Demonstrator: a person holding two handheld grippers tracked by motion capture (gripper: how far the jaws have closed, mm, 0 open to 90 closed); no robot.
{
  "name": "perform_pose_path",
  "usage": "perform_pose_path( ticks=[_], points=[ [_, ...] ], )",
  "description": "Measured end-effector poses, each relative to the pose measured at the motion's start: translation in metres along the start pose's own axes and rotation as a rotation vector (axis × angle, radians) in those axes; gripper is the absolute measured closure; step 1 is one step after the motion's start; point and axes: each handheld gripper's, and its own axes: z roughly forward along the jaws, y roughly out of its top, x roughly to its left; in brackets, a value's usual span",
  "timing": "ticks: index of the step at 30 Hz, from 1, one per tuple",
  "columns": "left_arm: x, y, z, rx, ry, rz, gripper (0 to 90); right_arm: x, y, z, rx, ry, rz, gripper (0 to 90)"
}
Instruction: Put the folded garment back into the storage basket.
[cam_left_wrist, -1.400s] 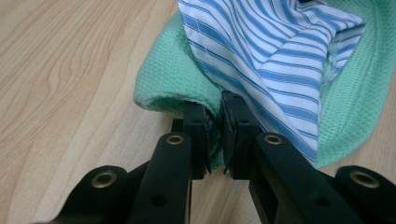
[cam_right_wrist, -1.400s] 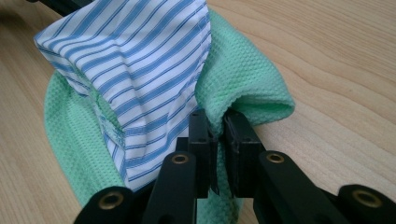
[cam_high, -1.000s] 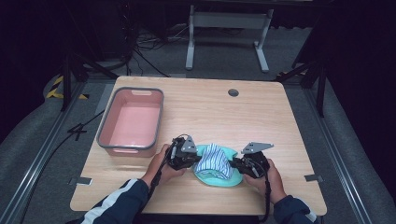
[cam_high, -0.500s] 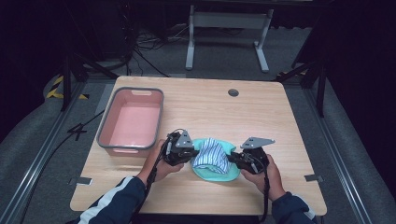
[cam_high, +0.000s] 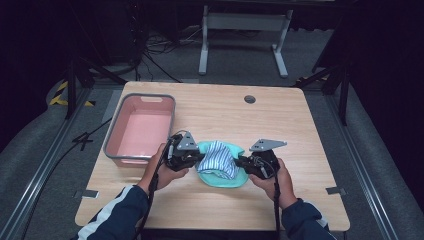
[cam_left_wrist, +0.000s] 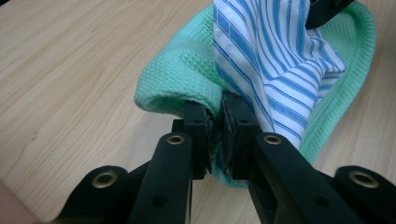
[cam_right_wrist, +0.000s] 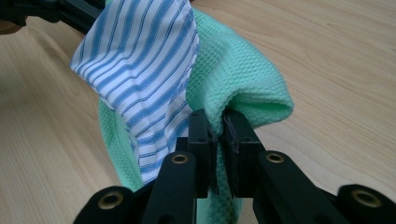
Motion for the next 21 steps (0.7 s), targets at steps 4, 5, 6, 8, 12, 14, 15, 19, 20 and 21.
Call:
perform_pose_path(
  ticks=[4,5,6,8,12,14,15,19,20,21],
  points=[
    [0.003,0.001,-0.006,0.003,0.014,0.005,81.6,0.004,0.009,0.002,-0.012,0.007,-0.004,81.8],
    [0.005,0.001,-0.010,-0.002,0.025,0.003,81.6,0.005,0.012,0.002,-0.015,0.006,-0.009,81.8],
    [0.005,0.002,-0.012,-0.003,0.027,0.003,81.6,0.005,0.014,0.002,-0.018,0.007,-0.007,81.8],
    [0.007,0.003,-0.015,-0.006,0.036,0.003,81.6,0.006,0.019,0.002,-0.022,0.008,-0.013,81.8],
    [0.011,0.005,-0.022,-0.007,0.055,0.007,81.6,0.009,0.027,0.004,-0.015,0.008,-0.027,81.8],
    [0.014,0.005,-0.025,-0.009,0.059,0.006,81.6,0.010,0.032,0.005,-0.015,0.008,-0.034,81.8],
    [0.015,0.006,-0.027,-0.013,0.063,0.003,81.6,0.011,0.034,0.005,-0.014,0.007,-0.036,81.8],
    [0.019,0.005,-0.035,-0.014,0.083,0.004,81.6,0.015,0.044,0.007,-0.017,0.011,-0.050,81.8],
    [0.020,0.005,-0.036,-0.016,0.086,-0.002,81.6,0.016,0.047,0.008,-0.017,0.010,-0.054,81.8],
    [0.020,0.005,-0.036,-0.016,0.086,-0.002,81.6,0.016,0.047,0.008,-0.017,0.010,-0.054,81.8]
  ],
)
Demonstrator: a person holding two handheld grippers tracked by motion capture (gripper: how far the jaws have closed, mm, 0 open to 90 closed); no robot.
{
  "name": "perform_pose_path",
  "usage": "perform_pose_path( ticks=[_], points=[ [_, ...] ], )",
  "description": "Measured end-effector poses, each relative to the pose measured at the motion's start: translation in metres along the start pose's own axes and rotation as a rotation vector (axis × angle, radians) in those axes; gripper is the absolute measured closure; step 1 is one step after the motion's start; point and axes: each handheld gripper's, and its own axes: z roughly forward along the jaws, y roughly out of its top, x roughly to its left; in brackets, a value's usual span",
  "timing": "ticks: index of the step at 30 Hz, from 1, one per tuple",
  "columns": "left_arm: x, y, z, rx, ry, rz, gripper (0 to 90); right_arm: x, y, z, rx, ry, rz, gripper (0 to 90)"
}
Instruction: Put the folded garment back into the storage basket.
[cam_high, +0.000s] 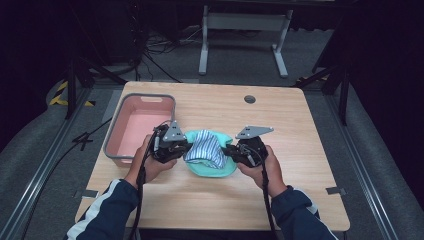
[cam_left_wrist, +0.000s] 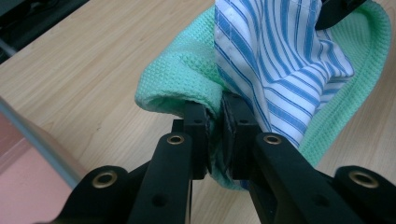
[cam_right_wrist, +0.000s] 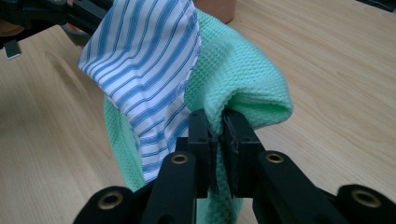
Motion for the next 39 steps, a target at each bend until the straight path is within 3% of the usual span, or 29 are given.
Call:
perform_pose_path(
  ticks=[18,39],
  points=[
    [0.028,-0.019,-0.034,-0.030,0.058,-0.059,81.6,0.022,0.043,0.028,0.015,0.042,-0.058,81.7],
    [0.060,-0.042,-0.075,-0.072,0.170,-0.142,81.5,0.047,0.084,0.066,-0.009,0.095,-0.112,81.7]
  ],
)
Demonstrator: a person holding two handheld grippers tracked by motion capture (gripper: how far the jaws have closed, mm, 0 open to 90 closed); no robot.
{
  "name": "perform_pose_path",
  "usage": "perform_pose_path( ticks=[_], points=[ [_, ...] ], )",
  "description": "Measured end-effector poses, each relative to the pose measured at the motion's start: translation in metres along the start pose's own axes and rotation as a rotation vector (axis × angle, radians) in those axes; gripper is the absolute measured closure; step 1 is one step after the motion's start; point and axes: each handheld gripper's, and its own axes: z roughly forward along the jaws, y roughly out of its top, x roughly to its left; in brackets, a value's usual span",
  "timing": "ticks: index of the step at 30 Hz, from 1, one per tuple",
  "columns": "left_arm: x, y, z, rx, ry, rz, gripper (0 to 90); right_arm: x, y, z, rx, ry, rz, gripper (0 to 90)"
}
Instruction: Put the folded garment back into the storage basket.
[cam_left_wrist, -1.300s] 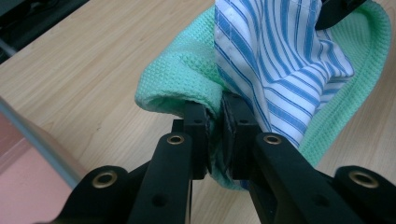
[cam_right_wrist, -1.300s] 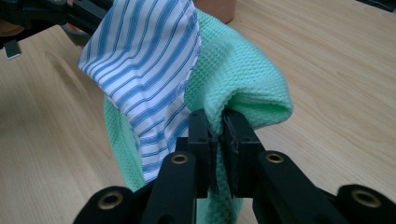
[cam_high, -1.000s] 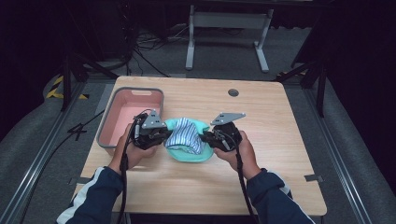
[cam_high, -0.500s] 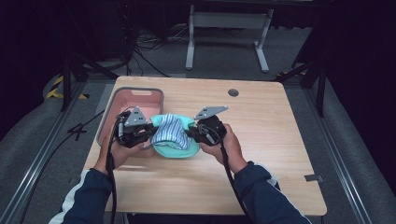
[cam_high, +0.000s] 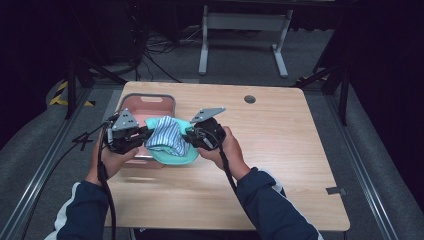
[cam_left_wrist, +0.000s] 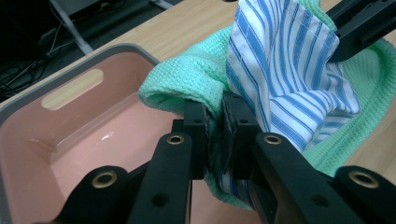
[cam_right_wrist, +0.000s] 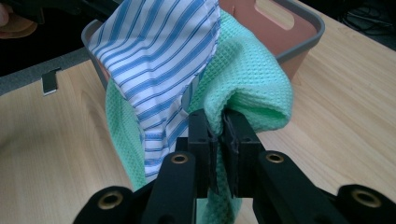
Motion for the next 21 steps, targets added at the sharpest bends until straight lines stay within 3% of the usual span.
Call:
perform_pose_path(
  ticks=[12,21],
  points=[
    [0.013,-0.002,-0.008,-0.010,0.066,0.003,81.5,0.010,0.019,0.022,-0.002,0.032,-0.013,81.7],
    [0.023,-0.006,-0.018,-0.024,0.116,-0.019,81.5,0.017,0.037,0.035,-0.012,0.050,-0.013,81.7]
  ],
)
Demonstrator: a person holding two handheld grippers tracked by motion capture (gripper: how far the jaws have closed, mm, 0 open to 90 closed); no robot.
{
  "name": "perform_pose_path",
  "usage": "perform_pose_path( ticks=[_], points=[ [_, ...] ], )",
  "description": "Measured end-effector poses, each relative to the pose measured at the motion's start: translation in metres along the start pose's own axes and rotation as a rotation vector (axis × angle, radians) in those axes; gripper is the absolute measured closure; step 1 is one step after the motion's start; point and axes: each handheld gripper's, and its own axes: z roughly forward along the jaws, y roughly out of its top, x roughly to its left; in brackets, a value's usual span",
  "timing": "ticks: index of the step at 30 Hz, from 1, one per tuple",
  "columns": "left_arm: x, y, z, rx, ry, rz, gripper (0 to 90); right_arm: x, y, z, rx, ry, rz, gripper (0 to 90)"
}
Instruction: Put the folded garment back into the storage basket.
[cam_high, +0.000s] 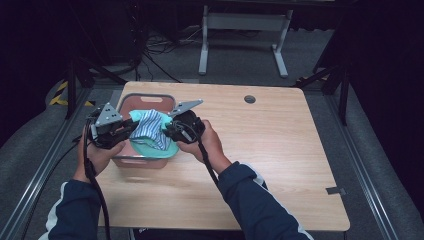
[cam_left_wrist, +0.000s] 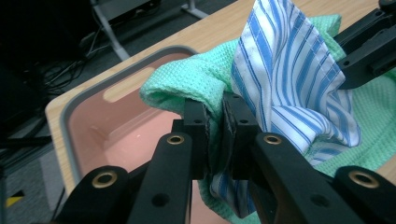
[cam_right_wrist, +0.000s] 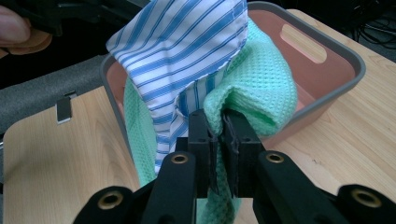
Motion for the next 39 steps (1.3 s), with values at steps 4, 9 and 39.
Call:
perform_pose_path(
  ticks=[4,9,39],
  points=[
    [0.007,-0.004,-0.001,0.002,0.022,-0.008,81.5,0.001,0.005,0.007,-0.004,0.009,0.002,81.7],
    [0.014,-0.010,-0.002,0.007,0.052,-0.029,81.5,0.004,0.014,0.019,-0.006,0.020,0.003,81.7],
    [0.022,-0.035,0.029,0.143,0.081,-0.005,81.4,-0.004,0.004,0.081,0.084,0.033,0.052,80.7]
  ],
)
